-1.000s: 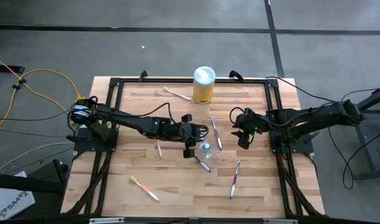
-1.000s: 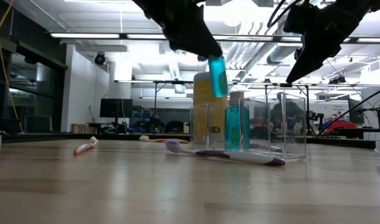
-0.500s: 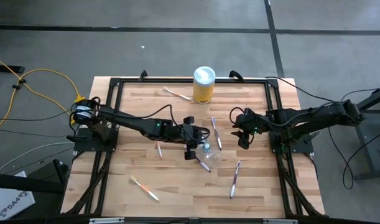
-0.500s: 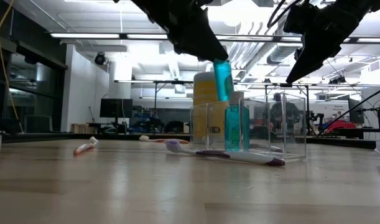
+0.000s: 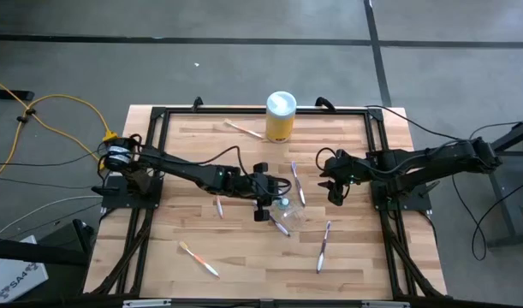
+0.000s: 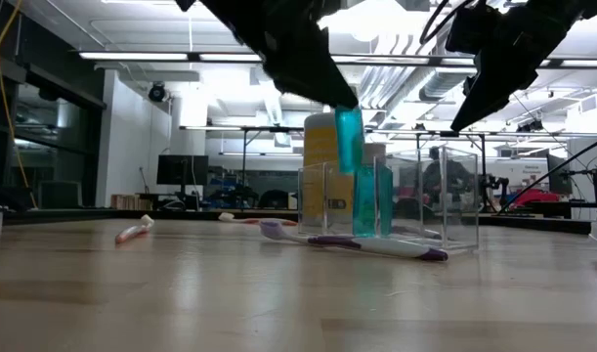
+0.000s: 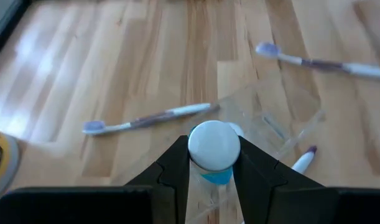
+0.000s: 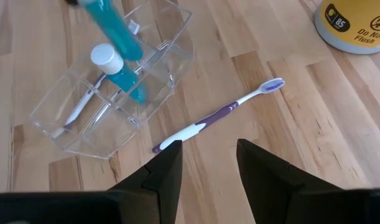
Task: Pick & Place toothbrushing station
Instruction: Put the mouthwash into the transparent organizer
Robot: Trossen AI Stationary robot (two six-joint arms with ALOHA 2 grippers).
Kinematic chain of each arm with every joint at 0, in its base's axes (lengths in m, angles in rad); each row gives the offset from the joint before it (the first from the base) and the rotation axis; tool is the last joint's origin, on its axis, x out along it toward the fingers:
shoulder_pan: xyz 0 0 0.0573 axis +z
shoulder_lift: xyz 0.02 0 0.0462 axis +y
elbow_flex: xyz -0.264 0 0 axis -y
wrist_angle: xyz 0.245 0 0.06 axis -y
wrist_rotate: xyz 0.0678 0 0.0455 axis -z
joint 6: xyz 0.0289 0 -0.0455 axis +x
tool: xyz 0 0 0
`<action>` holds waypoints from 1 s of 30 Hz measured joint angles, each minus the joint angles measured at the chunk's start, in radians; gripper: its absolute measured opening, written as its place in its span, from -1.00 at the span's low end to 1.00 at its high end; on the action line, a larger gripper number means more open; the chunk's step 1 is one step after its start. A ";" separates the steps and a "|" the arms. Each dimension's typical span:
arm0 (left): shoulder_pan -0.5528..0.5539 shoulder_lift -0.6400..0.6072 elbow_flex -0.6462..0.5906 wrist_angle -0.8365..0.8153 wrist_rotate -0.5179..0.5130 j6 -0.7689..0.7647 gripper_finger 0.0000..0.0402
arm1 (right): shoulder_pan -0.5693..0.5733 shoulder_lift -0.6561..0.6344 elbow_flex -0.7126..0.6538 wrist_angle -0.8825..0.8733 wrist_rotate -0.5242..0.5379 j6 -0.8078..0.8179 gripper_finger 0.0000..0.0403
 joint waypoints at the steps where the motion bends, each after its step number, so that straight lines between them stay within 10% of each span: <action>1: 0.000 0.010 0.000 0.010 0.008 0.005 -0.56 | 0.000 0.000 0.000 0.001 0.000 0.001 -0.28; 30: 0.064 0.085 0.003 0.031 0.124 -0.019 -0.55 | 0.000 0.000 0.000 0.004 -0.022 0.008 -0.28</action>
